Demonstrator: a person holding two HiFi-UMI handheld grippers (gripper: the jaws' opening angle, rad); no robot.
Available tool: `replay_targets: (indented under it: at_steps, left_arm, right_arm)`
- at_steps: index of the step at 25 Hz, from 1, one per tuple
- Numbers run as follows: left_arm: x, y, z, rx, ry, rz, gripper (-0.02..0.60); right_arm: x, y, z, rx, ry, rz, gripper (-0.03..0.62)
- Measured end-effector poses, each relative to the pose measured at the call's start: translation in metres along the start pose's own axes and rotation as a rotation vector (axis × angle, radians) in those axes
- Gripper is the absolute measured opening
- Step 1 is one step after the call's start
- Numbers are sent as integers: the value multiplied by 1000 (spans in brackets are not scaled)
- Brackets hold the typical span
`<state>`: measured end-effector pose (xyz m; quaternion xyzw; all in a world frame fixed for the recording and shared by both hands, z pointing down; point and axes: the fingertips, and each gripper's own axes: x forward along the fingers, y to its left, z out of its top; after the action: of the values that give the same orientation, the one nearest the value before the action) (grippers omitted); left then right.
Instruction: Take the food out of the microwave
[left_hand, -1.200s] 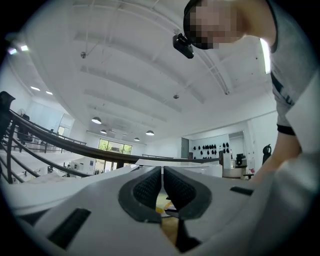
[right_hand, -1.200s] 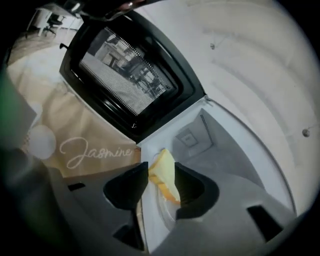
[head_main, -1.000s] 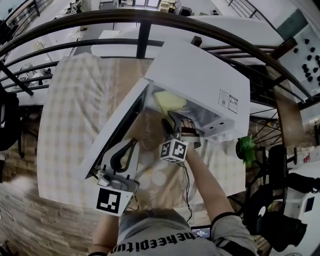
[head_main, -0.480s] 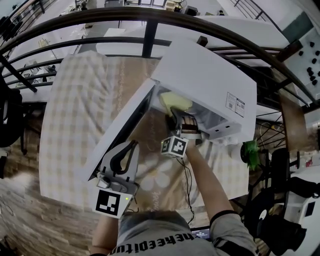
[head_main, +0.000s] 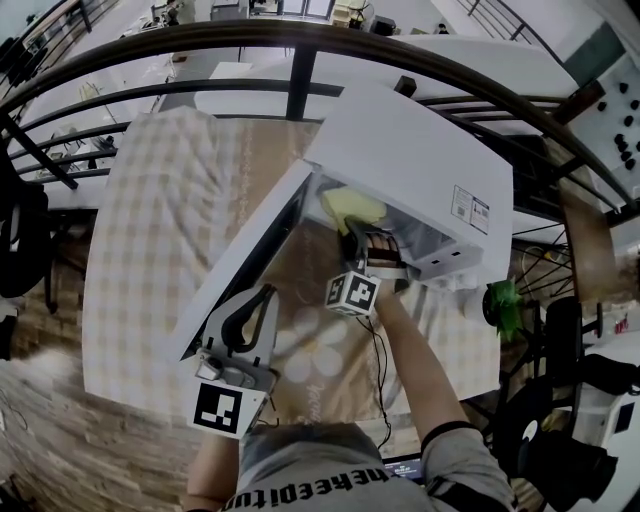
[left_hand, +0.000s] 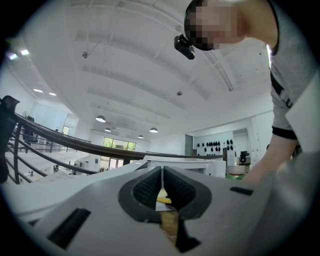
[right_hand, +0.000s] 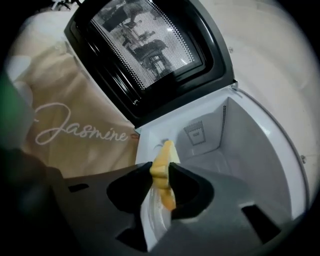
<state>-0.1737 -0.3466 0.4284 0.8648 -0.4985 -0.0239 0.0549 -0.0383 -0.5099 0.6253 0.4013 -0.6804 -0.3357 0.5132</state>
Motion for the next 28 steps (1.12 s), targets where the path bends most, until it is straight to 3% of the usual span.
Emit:
replay_targets:
  at_steps: [14,18,28]
  left_arm:
    - [-9,-14,17,-2,-46,3,15]
    - [-13,-18,33,13,-100,20,15]
    - [-28,-29,54,37,-156,58,15]
  right_arm:
    - [-52,-26,21,98,-82,-46,86]
    - [-73,-33,31,145,-118,-47,86]
    - [-121,-54,41,420,-186,-14,86]
